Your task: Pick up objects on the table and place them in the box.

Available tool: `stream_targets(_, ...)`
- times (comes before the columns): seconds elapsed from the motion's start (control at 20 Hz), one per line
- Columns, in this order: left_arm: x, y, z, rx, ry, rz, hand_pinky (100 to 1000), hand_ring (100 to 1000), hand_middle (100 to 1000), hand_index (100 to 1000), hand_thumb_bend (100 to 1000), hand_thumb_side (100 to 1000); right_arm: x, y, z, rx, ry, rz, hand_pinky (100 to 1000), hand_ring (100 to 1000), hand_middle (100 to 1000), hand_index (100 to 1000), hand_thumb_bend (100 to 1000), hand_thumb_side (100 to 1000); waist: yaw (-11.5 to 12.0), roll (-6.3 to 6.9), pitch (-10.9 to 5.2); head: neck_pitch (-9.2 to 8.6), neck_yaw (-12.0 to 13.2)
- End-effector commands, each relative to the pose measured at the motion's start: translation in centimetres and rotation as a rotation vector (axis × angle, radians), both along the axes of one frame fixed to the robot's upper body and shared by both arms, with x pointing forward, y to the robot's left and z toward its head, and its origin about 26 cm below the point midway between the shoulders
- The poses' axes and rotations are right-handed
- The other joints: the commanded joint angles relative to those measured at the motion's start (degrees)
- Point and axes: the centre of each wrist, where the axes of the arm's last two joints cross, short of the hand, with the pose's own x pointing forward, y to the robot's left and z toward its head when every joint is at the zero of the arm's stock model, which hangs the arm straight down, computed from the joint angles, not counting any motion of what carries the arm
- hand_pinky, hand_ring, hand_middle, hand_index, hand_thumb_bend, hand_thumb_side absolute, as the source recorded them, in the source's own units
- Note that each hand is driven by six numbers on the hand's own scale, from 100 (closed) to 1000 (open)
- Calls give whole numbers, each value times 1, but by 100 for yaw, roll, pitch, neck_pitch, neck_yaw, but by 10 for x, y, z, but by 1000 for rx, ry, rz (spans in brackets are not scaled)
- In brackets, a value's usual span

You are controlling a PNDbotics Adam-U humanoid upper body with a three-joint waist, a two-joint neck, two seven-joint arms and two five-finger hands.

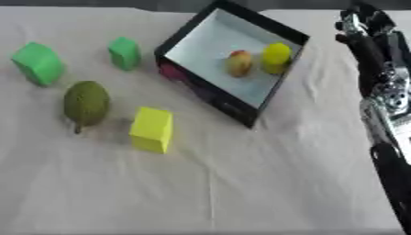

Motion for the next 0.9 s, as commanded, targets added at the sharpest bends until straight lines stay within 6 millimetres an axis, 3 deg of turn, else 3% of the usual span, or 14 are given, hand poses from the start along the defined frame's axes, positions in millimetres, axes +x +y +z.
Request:
stream_targets(0.05,3,23,29,233,82,94,561,710,694,798,299,663,-2,-4,11,-30,-35,1,797,782,735,837,100,472,-23,40,-75,-43,22)
stream_targets(0.3,16,50,53,595,339,108,671,766,740,831,373,605,-2,-4,11,-37,-35,5,797,782,734,837,100,475,-68,67,-37,-90,66)
stream_targets(0.55,32,77,70,784,530,151,760,818,779,857,463,490,-3,-4,11,-43,-36,6,797,782,734,836,100,476,-85,59,22,-143,89)
stream_targets(0.6,35,80,71,810,565,162,772,831,785,860,472,453,-3,-4,12,-42,-36,5,797,782,734,836,100,476,-88,57,33,-155,90)
stream_targets(0.8,43,87,75,878,661,138,815,870,789,850,581,147,-3,-5,12,-43,-38,1,797,782,734,836,100,477,-94,43,91,-220,127)
stream_targets(0.9,43,86,77,907,665,111,822,866,775,815,620,100,-4,-6,12,-44,-39,-2,797,782,734,836,100,479,-91,37,117,-256,165)
